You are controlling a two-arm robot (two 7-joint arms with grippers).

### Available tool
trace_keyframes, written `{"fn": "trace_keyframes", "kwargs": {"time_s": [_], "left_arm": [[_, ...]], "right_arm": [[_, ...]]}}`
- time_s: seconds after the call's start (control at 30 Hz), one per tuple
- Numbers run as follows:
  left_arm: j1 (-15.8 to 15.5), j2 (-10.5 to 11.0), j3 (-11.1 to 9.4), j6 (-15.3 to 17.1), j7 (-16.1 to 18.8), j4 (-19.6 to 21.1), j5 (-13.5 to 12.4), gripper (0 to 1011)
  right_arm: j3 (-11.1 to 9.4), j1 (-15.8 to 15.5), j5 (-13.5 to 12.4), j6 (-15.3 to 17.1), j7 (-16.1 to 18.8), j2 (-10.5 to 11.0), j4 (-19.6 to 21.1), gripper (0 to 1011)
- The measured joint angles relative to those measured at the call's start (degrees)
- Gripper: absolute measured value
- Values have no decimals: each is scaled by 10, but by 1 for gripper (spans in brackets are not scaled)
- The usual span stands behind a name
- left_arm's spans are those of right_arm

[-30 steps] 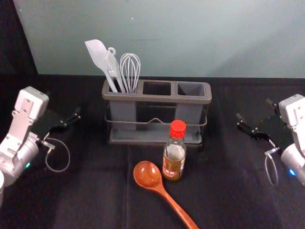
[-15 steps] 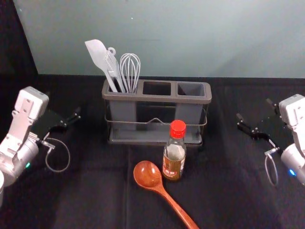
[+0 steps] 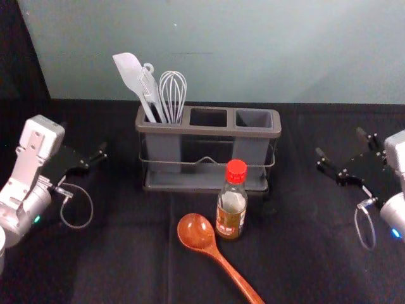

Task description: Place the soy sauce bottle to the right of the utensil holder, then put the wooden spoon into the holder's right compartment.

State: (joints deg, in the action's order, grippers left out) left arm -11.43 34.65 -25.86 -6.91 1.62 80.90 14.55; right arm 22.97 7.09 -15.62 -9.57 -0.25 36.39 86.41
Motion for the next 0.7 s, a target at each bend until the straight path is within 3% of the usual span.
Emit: {"fn": "trace_keyframes", "kwargs": {"time_s": [0.13,0.4,0.53,0.7], "left_arm": [[0,0,0,0,0,0,0,1005],[0,0,0,0,0,0,0,1005],[0,0,0,0,0,0,0,1005],[0,0,0,0,0,0,0,1005]], "right_arm": [[-18,-27,-20,-9,13,11,34,1002],[-58,-90,-94,-18,72,45,98,1002],[-78,-118,-145,-27,128,64,117,1002],[-86,-133,-199,-34,200,77,120,1002]]}}
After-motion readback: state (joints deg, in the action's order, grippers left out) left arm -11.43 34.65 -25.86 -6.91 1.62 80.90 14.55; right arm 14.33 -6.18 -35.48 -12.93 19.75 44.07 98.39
